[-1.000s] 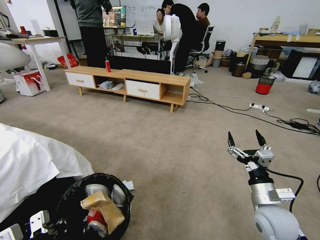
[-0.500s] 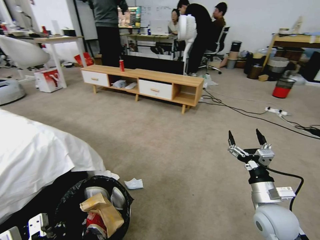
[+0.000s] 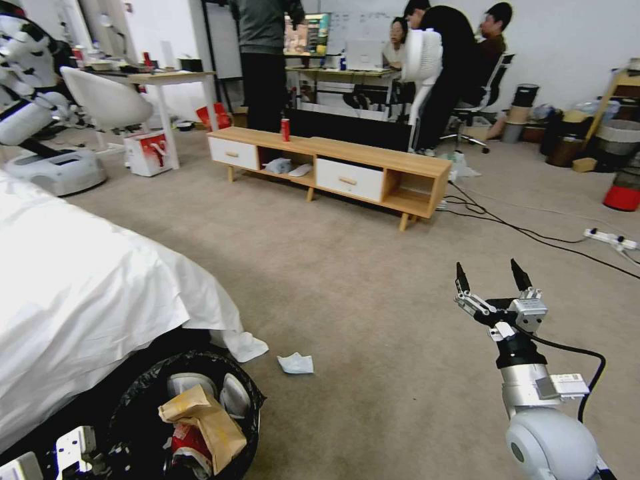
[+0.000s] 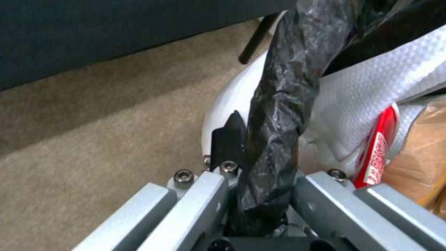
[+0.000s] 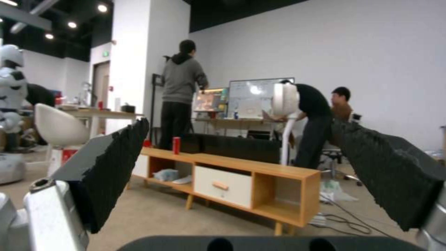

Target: Pick up the trash bin and place the garbage on the floor into it.

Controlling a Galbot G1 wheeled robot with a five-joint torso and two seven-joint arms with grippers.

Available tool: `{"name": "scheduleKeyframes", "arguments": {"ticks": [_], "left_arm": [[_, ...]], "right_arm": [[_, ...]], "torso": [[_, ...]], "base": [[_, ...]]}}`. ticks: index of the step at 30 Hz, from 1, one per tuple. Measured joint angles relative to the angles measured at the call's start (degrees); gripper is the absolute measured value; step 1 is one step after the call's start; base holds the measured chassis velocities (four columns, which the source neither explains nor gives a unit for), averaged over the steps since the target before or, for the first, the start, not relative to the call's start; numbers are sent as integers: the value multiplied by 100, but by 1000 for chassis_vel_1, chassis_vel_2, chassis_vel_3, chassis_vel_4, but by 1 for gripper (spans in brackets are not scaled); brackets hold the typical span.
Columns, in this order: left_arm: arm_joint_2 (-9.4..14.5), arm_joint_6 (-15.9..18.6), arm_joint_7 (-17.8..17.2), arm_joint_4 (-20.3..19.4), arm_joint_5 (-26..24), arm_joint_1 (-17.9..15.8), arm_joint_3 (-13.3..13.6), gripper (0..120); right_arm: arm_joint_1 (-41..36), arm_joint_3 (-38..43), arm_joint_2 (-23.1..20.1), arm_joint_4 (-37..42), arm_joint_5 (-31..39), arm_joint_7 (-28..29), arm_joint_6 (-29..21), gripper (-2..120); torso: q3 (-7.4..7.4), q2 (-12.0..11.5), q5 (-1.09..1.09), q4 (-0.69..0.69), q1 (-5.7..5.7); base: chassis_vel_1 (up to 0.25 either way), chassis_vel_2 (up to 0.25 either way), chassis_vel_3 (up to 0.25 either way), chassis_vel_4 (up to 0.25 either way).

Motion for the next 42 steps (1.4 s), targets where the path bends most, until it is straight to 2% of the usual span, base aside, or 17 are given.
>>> {"name": "scheduleKeyframes", "arguments": {"ticks": [36, 42], "left_arm": [[66, 0, 29, 106, 91, -10, 88, 0], [63, 0, 33, 112, 97, -13, 94, 0]], "right_arm": [[111, -27, 12, -228, -75, -109, 58, 100], [105, -15, -2, -232, -76, -128, 70, 100]], "torso": [[0, 0, 0, 0, -1], [0, 0, 0, 0, -1]], "base": [[5, 3, 5, 5], [-76, 83, 80, -87]]}}
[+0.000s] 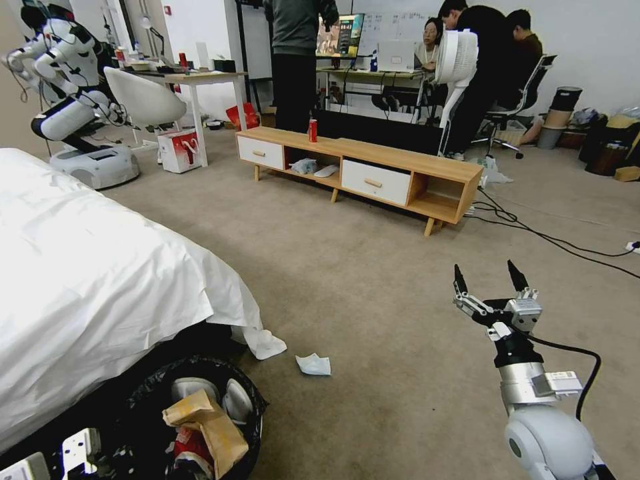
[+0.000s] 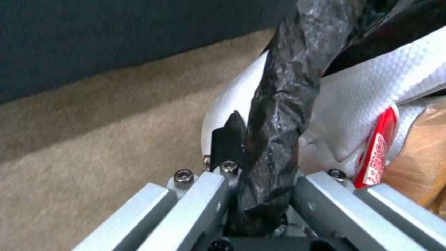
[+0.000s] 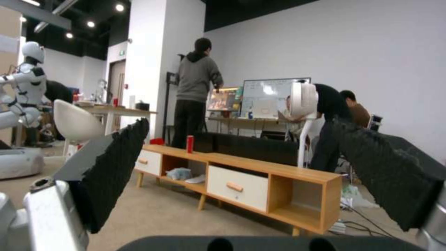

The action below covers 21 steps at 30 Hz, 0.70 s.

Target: Pick up the trash bin and place the garbage on the floor into it.

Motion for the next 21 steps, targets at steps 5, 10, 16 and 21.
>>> {"name": "scheduleKeyframes", "arguments": {"ticks": [5, 10, 16, 21], "left_arm": [[3, 0, 2, 0, 1, -1, 0, 0], [3, 0, 2, 0, 3, -3, 0, 0], [5, 0, 3, -7, 9, -4, 12, 0], [8, 0, 3, -15, 18, 22, 18, 0]], "right_arm": [[-12, -1, 8, -2, 0, -6, 13, 100], [-20, -1, 7, -13, 0, -13, 39, 100], [-24, -2, -17, -13, 2, -22, 76, 100], [-44, -12, -45, -13, 2, -71, 112, 100]], "torso": [[1, 0, 0, -1, 0], [1, 0, 0, 1, 0], [1, 0, 0, -1, 1], [0, 0, 0, -1, 0]], "base": [[-140, 140, 145, -156], [-119, 142, 143, -131], [-68, 48, 47, -49], [0, 0, 0, 0]]}}
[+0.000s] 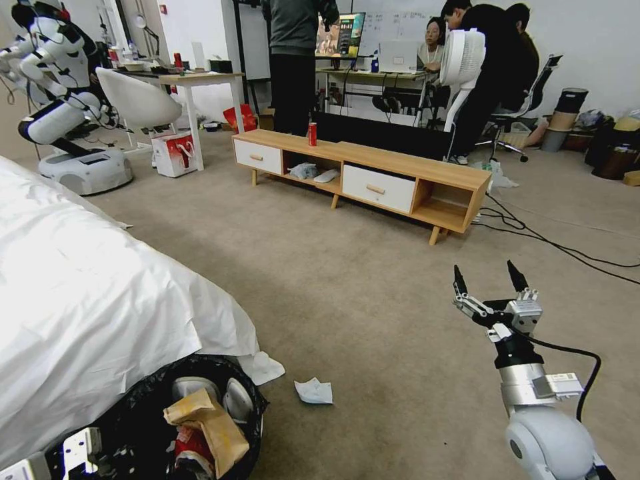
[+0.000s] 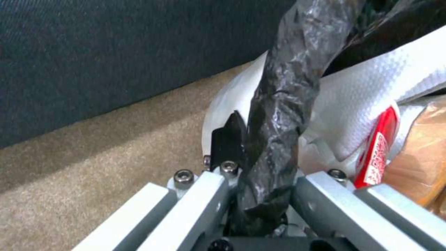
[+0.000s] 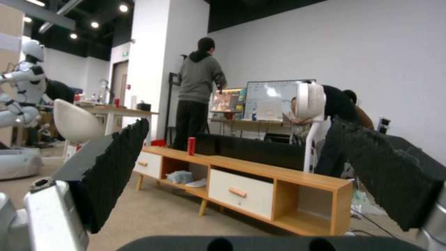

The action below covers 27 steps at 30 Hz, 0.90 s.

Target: Pick up the trash bin and place the garbage on the floor into it.

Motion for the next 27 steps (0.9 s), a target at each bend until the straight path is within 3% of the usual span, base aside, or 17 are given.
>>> {"name": "scheduleKeyframes", "arguments": {"ticks": [18, 20, 27], "left_arm": [[27, 0, 50, -49, 87, 120, 32, 0], [34, 0, 53, -59, 87, 123, 15, 0], [9, 0, 54, -113, 76, 122, 6, 0]], "right_arm": [[-56, -46, -304, 6, 178, -116, -13, 100], [169, -351, -578, -14, 263, -77, -262, 100], [1103, -1254, -950, -167, 786, 170, -799, 100]], "torso": [[0, 0, 1, 0, 0], [0, 0, 1, -1, 0], [0, 0, -1, 3, 0]], "base": [[0, 0, 0, 0], [0, 0, 0, 0], [0, 0, 0, 0]]}}
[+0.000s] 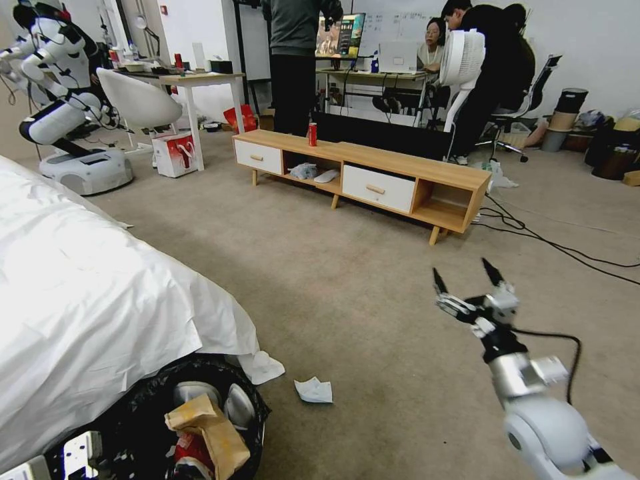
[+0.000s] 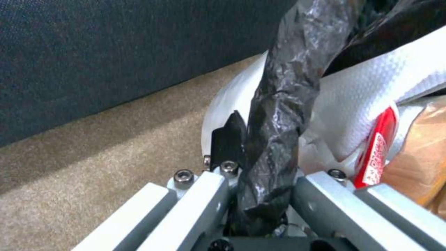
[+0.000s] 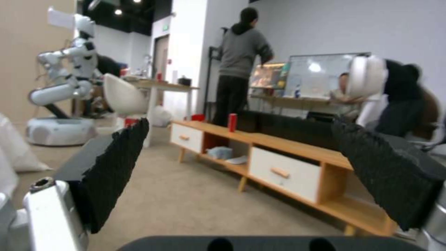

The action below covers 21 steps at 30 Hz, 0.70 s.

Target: Pick up the trash bin and place the garbage on the floor into it.

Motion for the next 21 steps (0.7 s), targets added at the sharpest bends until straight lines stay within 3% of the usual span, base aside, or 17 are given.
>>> {"name": "scheduleKeyframes", "arguments": {"ticks": [7, 15, 21], "left_arm": [[65, 0, -2, 41, -20, -96, 72, 0], [72, 0, -25, 92, -70, -188, 81, 0], [36, 0, -27, 122, -65, -229, 89, 0]], "right_arm": [[718, -722, -202, -203, 469, 107, -650, 100], [1807, -2725, -458, -422, 1354, 587, -2089, 100], [2622, -3923, -355, -550, 1912, 1001, -2943, 100]], "torso": [[0, 0, -2, -4, 0], [0, 0, -2, -5, 0], [0, 0, -3, 0, 0]], "base": [[0, 0, 0, 0], [0, 0, 0, 0], [0, 0, 0, 0]]}}
